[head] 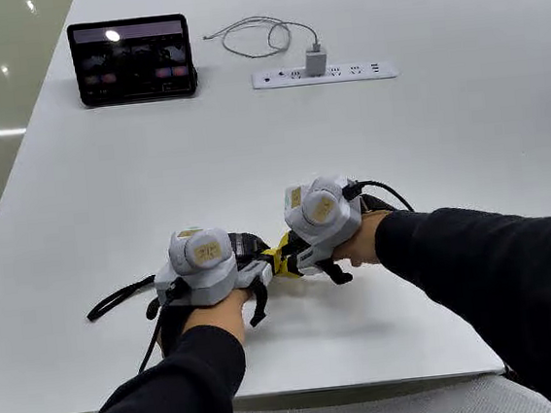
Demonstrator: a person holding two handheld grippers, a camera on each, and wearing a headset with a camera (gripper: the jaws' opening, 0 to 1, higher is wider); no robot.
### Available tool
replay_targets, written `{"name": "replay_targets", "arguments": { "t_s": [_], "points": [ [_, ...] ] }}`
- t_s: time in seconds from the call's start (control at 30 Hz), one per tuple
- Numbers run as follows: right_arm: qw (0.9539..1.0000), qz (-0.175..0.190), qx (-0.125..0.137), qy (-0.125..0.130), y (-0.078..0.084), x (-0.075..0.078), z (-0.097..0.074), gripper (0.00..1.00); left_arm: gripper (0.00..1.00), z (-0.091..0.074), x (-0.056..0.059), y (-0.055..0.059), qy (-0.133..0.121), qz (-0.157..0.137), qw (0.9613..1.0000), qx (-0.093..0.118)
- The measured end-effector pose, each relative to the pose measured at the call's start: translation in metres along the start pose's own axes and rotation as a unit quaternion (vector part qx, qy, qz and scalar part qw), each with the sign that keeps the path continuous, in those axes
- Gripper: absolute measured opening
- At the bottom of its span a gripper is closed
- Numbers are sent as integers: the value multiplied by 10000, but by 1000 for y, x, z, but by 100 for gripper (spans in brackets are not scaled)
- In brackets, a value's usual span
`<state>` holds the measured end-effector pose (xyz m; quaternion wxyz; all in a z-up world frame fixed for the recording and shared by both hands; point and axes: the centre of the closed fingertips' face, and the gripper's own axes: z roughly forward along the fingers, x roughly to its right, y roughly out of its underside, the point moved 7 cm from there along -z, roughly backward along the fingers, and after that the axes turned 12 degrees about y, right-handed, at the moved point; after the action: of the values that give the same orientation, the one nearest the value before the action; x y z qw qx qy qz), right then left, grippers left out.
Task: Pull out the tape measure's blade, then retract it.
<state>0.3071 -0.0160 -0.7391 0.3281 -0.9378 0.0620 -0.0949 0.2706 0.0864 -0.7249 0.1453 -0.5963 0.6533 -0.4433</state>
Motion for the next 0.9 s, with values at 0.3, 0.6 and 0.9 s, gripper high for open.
{"name": "replay_targets", "arguments": {
  "t_s": [0.3,0.6,0.9],
  "points": [
    [9999,-95,92,30,7,1,-6,11,63,0,0,0,4,-6,10000,9],
    [9999,-2,117,73,4,0,-2,11,63,0,-1,-1,5,-11,10000,8],
    [9999,95,93,54,5,-1,-2,11,64,0,1,0,14,28,10000,-13]
  ]
}}
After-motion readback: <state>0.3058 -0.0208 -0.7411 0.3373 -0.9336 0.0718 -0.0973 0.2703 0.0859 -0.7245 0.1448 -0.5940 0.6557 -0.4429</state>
